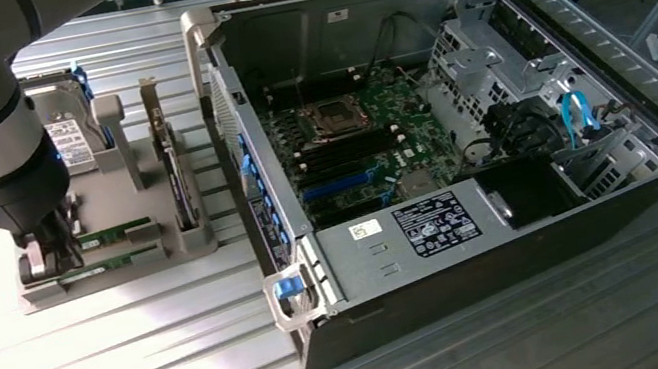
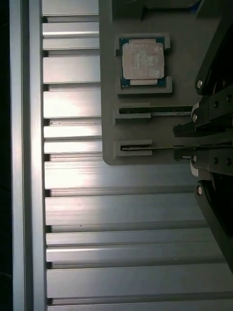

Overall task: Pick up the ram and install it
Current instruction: 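Pick up the ram and move it above insertion slot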

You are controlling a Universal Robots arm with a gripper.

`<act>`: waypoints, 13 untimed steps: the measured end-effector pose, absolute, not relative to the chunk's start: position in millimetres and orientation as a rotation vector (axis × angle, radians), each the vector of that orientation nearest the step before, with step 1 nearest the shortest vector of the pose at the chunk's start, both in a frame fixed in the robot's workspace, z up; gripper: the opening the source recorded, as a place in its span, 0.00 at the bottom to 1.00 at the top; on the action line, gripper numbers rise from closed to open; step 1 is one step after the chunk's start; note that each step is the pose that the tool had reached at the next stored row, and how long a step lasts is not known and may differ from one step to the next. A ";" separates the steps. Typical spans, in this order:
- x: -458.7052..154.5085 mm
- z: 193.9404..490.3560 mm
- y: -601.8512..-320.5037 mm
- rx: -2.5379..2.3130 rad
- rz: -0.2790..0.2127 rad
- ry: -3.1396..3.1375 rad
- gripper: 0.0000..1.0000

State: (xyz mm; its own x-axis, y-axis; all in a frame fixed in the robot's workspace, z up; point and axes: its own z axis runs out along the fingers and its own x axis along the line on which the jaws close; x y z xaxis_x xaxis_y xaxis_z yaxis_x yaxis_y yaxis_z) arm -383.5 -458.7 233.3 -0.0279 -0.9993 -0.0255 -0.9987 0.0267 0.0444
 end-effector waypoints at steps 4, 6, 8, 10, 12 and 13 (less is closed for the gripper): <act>-383.7 228.3 -459.1 2.181 -0.078 -2.242 0.24; -383.8 226.2 -459.2 2.181 -0.078 -2.242 0.24; -383.9 224.0 -459.3 2.181 -0.078 -2.242 0.24; -384.0 221.6 -459.5 2.181 -0.078 -2.242 0.24; -384.1 219.8 -459.6 2.181 -0.078 -2.242 0.24; -384.1 218.7 -459.6 2.181 -0.078 -2.242 0.24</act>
State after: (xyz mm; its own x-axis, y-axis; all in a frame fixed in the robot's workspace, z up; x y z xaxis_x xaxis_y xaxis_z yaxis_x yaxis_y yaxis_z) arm -384.1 -459.6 218.7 -0.0279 -0.9993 -0.0255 -0.9987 0.0267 0.0444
